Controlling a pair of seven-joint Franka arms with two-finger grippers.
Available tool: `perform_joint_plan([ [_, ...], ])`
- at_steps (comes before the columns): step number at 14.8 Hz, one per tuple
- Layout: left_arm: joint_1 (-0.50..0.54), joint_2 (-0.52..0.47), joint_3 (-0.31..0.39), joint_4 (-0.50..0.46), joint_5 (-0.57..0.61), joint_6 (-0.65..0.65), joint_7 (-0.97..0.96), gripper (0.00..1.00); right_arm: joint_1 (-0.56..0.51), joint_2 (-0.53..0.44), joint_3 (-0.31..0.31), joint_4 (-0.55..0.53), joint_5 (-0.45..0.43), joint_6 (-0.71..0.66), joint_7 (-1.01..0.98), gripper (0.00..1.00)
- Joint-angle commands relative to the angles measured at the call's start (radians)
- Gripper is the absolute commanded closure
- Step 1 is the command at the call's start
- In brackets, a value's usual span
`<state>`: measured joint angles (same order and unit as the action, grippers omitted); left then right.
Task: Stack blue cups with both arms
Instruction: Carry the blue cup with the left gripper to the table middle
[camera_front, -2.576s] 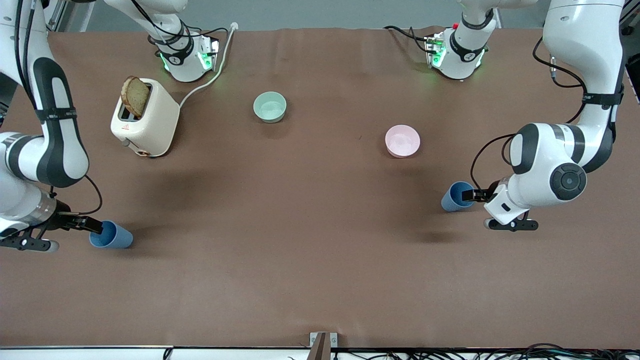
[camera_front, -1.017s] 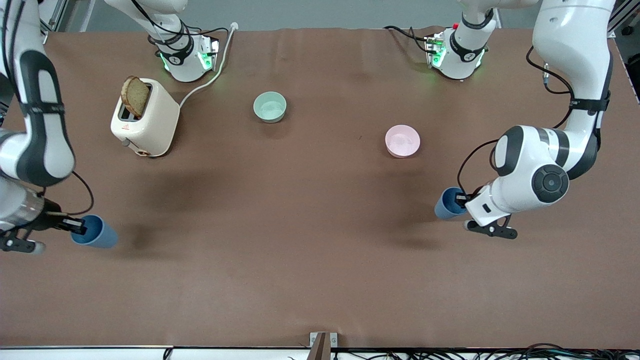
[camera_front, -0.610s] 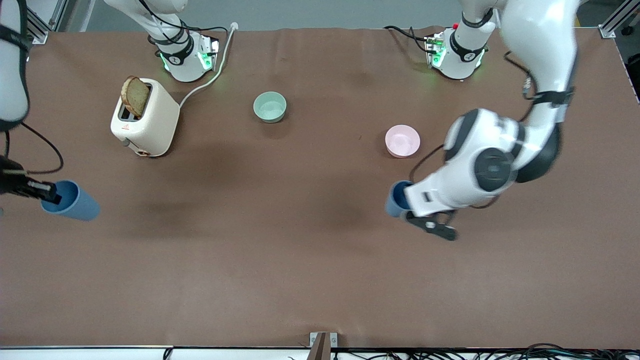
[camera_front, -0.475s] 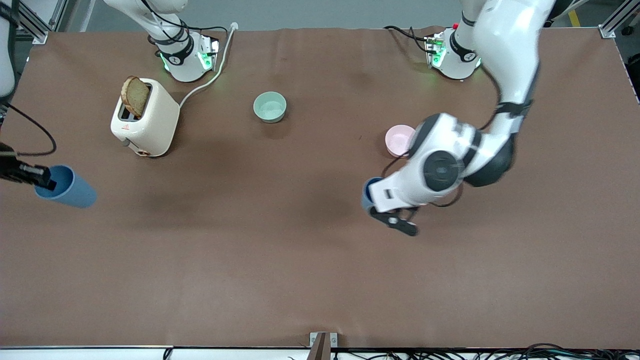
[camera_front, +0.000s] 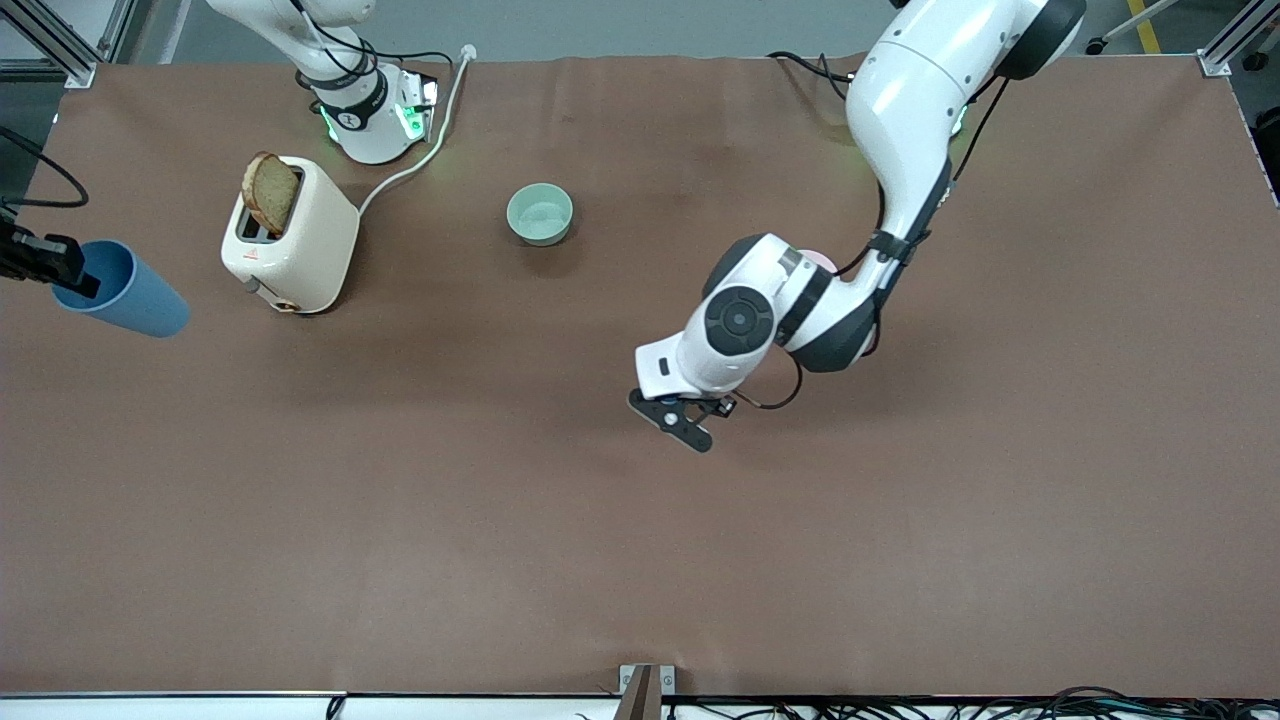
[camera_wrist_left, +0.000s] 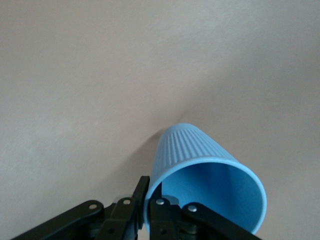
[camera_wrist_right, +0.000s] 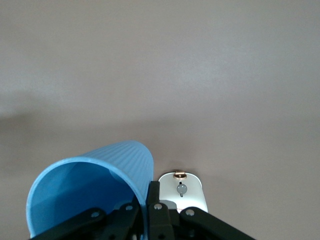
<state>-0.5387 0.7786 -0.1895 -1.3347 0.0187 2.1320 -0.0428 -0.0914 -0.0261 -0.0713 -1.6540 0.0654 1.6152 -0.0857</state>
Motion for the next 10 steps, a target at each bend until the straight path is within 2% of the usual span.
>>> perform_joint_plan([
  [1,-0.055,0.044,0.025,0.032,0.029,0.032,-0.002,1.0,0.001,-0.022,0.002,-0.039,0.008,0.014,0.011,1.0],
  [3,-0.07,0.056,0.027,0.031,0.03,0.034,-0.003,0.98,0.002,-0.02,0.002,-0.038,0.008,0.018,0.012,1.0],
  [4,-0.07,0.057,0.027,0.029,0.032,0.034,-0.006,0.88,0.002,-0.02,0.002,-0.038,0.008,0.018,0.014,1.0],
  [5,-0.07,0.054,0.027,0.028,0.033,0.032,-0.006,0.54,0.002,-0.018,0.002,-0.039,0.007,0.017,0.015,1.0],
  [6,-0.07,0.047,0.027,0.028,0.047,0.026,-0.006,0.01,0.001,-0.017,0.002,-0.039,0.007,0.017,0.015,1.0],
  [10,-0.04,-0.074,0.025,0.032,0.052,-0.117,-0.006,0.0,0.001,-0.017,0.002,-0.039,0.008,0.02,0.018,0.99],
])
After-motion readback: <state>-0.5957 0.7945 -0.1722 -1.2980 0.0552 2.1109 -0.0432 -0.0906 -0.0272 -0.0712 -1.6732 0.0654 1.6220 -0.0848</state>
